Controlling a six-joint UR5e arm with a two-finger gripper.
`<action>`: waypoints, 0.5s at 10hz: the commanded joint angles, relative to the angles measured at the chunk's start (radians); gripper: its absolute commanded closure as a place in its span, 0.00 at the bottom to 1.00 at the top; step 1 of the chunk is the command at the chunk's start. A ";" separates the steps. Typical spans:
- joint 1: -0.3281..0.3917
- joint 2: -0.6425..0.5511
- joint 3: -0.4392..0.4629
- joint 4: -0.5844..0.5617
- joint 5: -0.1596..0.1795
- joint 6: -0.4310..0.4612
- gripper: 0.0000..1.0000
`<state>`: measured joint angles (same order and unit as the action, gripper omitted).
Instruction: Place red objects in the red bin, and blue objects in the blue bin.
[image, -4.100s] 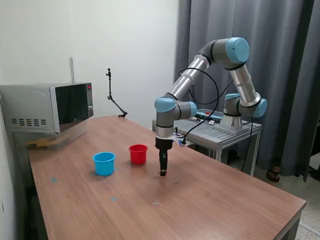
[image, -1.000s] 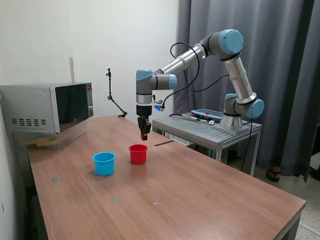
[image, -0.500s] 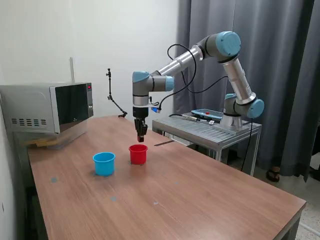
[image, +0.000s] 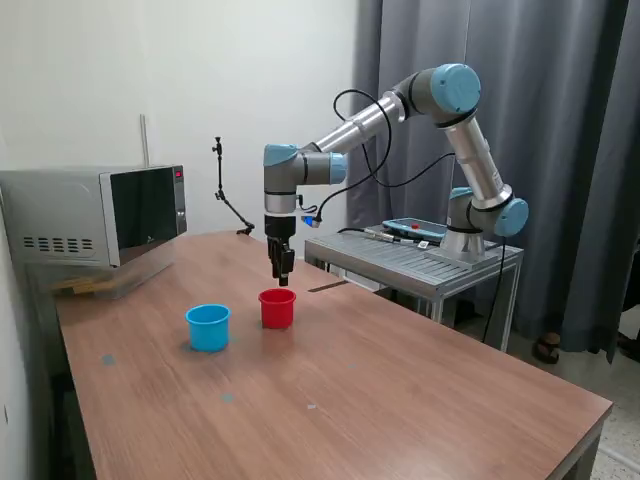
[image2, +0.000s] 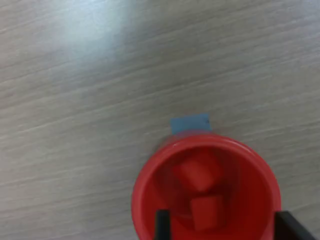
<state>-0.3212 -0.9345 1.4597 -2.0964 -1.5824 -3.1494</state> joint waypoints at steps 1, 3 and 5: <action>0.005 0.000 0.001 0.001 -0.001 -0.001 0.00; 0.014 -0.009 -0.001 0.003 -0.001 -0.009 0.00; 0.034 -0.070 -0.022 0.154 0.001 -0.085 0.00</action>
<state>-0.3030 -0.9663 1.4512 -2.0317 -1.5827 -3.1882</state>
